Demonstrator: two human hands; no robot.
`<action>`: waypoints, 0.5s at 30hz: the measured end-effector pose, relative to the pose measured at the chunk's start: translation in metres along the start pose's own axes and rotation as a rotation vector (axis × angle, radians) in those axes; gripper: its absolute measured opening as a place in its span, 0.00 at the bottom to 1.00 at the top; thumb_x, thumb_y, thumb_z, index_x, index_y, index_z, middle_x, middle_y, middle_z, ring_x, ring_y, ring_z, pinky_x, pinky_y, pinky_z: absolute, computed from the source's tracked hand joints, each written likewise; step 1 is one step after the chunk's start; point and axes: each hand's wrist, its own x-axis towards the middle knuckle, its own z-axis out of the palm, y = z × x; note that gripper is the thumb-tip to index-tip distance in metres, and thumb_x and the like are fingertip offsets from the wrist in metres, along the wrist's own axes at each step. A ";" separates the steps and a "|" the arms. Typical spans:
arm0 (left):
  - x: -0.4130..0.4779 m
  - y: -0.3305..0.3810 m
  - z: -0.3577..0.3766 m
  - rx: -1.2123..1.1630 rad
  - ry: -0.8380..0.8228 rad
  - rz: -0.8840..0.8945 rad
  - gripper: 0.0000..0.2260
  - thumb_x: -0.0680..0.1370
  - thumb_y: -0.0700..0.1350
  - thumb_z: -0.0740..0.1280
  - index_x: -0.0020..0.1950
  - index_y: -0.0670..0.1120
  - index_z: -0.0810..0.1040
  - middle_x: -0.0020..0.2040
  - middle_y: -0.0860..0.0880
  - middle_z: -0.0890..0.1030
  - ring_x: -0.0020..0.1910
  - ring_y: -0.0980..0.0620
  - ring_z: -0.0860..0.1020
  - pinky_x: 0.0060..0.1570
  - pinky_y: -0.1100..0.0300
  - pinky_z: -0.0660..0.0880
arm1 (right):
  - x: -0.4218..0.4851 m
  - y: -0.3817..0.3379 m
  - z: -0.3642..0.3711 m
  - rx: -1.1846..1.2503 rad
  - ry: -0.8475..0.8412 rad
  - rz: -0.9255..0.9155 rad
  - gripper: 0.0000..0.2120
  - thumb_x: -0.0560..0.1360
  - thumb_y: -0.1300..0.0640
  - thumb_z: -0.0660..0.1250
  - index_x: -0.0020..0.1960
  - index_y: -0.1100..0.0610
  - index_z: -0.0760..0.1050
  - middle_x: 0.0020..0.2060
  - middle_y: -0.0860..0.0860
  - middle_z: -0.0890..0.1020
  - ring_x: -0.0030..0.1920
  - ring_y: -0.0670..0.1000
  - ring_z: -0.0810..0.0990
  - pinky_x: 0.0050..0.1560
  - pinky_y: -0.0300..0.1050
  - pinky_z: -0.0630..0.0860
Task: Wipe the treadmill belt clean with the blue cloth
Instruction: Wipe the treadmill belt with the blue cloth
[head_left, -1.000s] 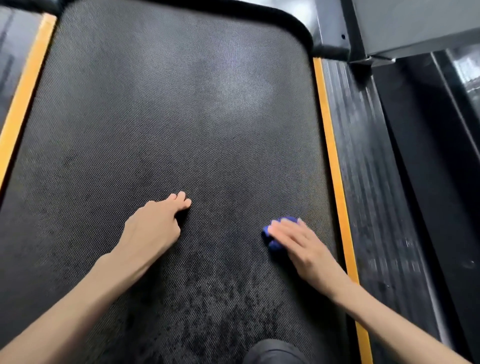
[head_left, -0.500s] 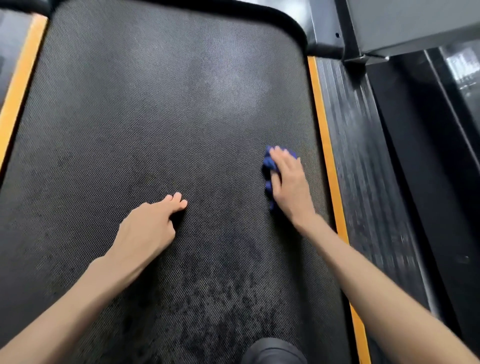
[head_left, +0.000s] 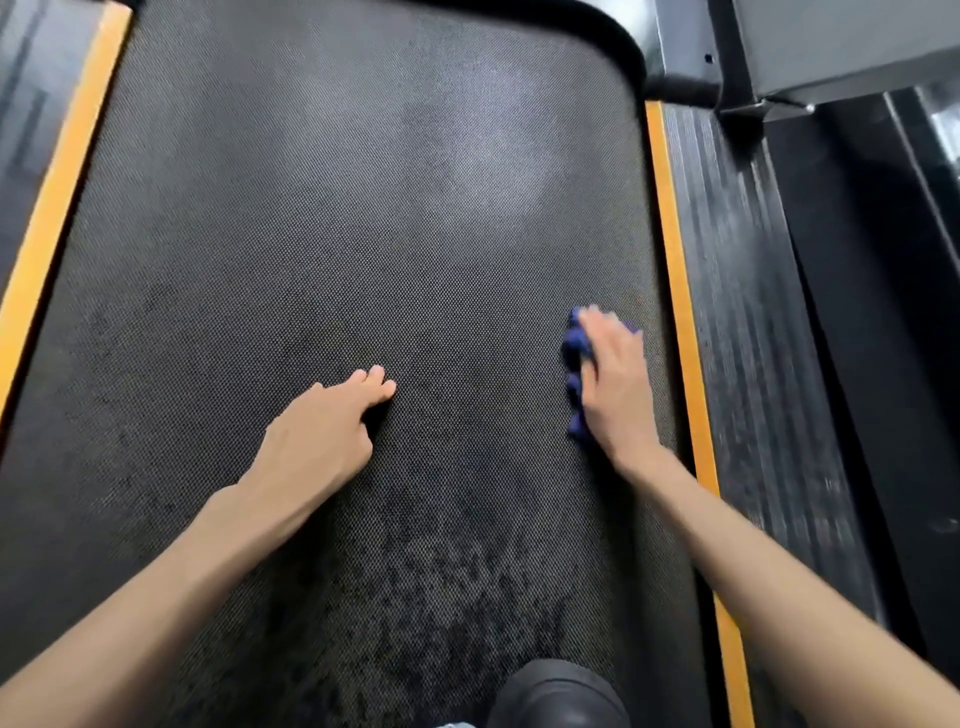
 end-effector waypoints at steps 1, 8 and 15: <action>0.001 -0.001 0.002 -0.004 -0.003 0.009 0.28 0.76 0.34 0.54 0.73 0.54 0.61 0.75 0.58 0.56 0.74 0.54 0.57 0.71 0.60 0.48 | 0.031 0.003 0.002 0.024 0.048 0.076 0.22 0.74 0.62 0.56 0.68 0.59 0.70 0.67 0.57 0.72 0.70 0.57 0.65 0.72 0.54 0.53; 0.006 -0.015 0.010 -0.054 -0.015 0.054 0.29 0.74 0.32 0.54 0.73 0.53 0.63 0.74 0.58 0.58 0.74 0.56 0.57 0.73 0.57 0.49 | 0.085 -0.009 0.011 -0.018 0.159 0.244 0.23 0.75 0.59 0.57 0.70 0.61 0.66 0.69 0.57 0.68 0.72 0.57 0.62 0.72 0.56 0.51; 0.010 -0.019 0.013 -0.084 -0.003 0.092 0.29 0.74 0.32 0.54 0.73 0.52 0.62 0.74 0.58 0.58 0.73 0.61 0.54 0.72 0.58 0.49 | -0.098 -0.017 -0.006 -0.024 0.055 0.212 0.30 0.75 0.50 0.52 0.75 0.61 0.57 0.74 0.54 0.59 0.76 0.53 0.51 0.74 0.53 0.49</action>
